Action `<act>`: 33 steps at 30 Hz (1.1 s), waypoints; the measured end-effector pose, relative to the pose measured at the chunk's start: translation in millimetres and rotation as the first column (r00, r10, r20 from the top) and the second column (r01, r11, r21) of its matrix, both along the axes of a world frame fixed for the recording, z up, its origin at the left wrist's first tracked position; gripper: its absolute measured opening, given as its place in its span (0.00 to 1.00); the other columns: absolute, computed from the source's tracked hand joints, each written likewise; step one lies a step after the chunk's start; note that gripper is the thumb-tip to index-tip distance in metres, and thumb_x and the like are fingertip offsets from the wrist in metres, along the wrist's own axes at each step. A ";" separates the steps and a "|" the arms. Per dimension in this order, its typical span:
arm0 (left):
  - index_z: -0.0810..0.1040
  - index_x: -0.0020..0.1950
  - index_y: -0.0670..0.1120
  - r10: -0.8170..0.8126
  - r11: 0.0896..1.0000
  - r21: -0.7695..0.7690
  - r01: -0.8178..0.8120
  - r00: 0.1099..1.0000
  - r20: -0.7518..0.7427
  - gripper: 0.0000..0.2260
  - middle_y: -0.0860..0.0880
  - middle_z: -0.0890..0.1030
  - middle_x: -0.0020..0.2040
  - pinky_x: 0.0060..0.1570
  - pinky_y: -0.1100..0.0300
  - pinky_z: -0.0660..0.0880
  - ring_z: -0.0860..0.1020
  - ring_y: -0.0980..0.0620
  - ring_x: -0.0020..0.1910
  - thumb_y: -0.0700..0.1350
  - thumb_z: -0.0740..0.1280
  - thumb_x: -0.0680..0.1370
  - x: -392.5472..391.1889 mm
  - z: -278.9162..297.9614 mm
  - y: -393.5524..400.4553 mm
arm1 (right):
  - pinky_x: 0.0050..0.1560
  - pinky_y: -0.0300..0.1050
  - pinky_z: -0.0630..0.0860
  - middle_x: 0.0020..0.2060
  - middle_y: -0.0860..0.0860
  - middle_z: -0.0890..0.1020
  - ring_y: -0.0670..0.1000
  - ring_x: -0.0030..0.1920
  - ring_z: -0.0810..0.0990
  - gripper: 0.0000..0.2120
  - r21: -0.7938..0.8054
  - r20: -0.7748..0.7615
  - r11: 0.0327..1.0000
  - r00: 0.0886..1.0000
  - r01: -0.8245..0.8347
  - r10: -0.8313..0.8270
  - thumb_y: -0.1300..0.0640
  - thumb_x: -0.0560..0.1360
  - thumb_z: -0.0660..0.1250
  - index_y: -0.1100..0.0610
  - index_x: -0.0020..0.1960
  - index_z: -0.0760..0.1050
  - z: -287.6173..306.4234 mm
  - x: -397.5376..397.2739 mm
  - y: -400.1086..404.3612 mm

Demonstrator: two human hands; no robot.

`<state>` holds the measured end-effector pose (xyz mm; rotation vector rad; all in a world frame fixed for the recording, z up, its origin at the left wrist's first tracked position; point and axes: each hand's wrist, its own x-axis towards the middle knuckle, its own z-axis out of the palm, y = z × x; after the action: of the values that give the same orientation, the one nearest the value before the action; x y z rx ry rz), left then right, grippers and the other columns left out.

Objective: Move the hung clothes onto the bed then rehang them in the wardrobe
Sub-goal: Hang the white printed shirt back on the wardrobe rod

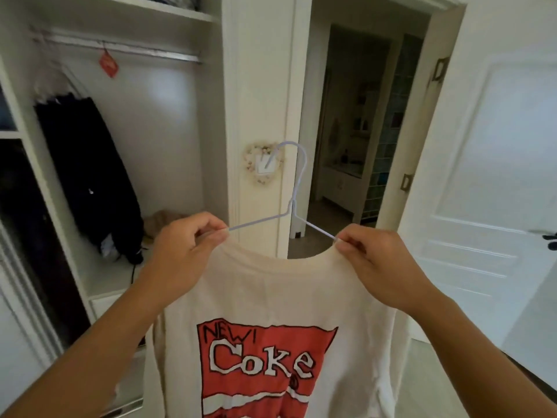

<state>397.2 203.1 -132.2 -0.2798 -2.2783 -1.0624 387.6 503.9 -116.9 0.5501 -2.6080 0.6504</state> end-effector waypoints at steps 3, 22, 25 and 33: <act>0.80 0.44 0.55 0.059 0.998 -0.005 -0.059 0.998 0.015 0.06 0.54 0.80 0.39 0.42 0.59 0.73 0.77 0.57 0.41 0.45 0.67 0.79 -12.0 -1.8 -32.4 | 0.46 0.36 0.77 0.41 0.40 0.79 0.41 0.42 0.77 0.08 0.022 -0.005 0.997 0.997 -0.073 0.074 0.52 0.82 0.60 0.48 0.52 0.78 2.2 -25.8 -31.9; 0.77 0.46 0.54 0.264 0.941 -0.228 -0.250 0.964 0.029 0.06 0.58 0.79 0.43 0.46 0.56 0.73 0.77 0.57 0.46 0.45 0.64 0.80 -172.8 29.1 -283.5 | 0.37 0.43 0.74 0.31 0.49 0.79 0.48 0.34 0.76 0.08 -0.063 0.014 0.945 0.947 -0.320 0.321 0.55 0.79 0.66 0.52 0.42 0.81 50.8 -168.3 -294.8; 0.78 0.52 0.53 0.309 0.932 -0.214 -0.294 0.950 0.042 0.04 0.56 0.81 0.49 0.49 0.58 0.73 0.78 0.56 0.51 0.47 0.64 0.80 -199.0 37.0 -310.1 | 0.36 0.44 0.74 0.31 0.50 0.81 0.49 0.33 0.77 0.09 -0.157 0.006 0.942 0.954 -0.296 0.300 0.56 0.78 0.68 0.52 0.40 0.81 55.0 -195.3 -327.5; 0.76 0.62 0.54 0.358 0.914 -0.227 -0.337 0.931 0.062 0.11 0.55 0.79 0.56 0.56 0.55 0.75 0.78 0.55 0.55 0.49 0.67 0.79 -253.9 49.1 -349.7 | 0.33 0.40 0.72 0.36 0.61 0.82 0.50 0.32 0.77 0.10 -0.321 0.089 0.910 0.948 -0.264 0.306 0.56 0.77 0.67 0.59 0.40 0.83 83.1 -279.3 -397.7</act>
<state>143.3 -146.6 -83.0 0.1006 -2.4189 -0.6638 108.2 106.2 -33.8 0.8197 -2.4984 1.2022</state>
